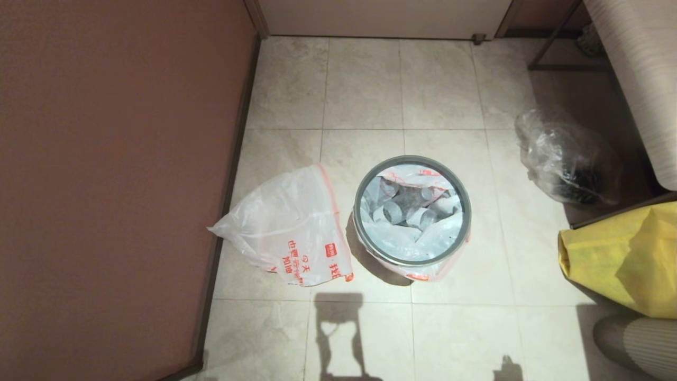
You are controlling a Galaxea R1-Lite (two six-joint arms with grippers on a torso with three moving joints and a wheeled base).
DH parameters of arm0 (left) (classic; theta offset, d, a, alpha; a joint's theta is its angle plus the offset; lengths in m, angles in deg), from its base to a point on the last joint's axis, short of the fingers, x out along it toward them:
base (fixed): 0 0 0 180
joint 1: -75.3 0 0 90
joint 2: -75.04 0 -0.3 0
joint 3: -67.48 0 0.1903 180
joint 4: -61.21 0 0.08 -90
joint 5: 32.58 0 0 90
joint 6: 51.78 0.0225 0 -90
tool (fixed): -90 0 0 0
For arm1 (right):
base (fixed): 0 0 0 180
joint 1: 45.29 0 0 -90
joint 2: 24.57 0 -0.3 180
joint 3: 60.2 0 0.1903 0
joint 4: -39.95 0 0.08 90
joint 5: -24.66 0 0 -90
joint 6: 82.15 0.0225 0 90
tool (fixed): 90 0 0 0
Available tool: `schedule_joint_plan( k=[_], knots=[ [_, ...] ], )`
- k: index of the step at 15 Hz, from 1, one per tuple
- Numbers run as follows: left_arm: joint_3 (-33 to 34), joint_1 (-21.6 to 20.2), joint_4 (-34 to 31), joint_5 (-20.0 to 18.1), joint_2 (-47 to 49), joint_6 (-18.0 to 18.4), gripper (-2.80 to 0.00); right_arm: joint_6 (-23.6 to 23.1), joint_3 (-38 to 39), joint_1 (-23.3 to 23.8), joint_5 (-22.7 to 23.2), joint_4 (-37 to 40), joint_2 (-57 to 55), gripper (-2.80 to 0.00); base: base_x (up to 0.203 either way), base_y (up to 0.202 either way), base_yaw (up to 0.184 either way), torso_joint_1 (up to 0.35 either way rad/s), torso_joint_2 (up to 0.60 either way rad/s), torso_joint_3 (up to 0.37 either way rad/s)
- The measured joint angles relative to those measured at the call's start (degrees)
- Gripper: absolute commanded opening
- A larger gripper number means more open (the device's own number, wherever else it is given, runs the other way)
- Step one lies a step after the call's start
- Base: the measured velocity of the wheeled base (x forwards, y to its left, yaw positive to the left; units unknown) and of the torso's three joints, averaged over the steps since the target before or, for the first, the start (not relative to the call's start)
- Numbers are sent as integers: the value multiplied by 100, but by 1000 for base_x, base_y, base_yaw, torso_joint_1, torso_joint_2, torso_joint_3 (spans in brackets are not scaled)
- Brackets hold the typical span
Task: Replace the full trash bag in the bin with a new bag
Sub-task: Place the trash can ring on the floor
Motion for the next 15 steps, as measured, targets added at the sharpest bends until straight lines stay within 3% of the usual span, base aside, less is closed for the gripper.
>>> schedule_joint_plan(
  k=[15],
  knots=[
    [0, 0, -2, 2, 0, 0, -280, 0, -2, 0, 0, -1, 0, -280, 0, 0, 0, 0, 0, 0]
  ],
)
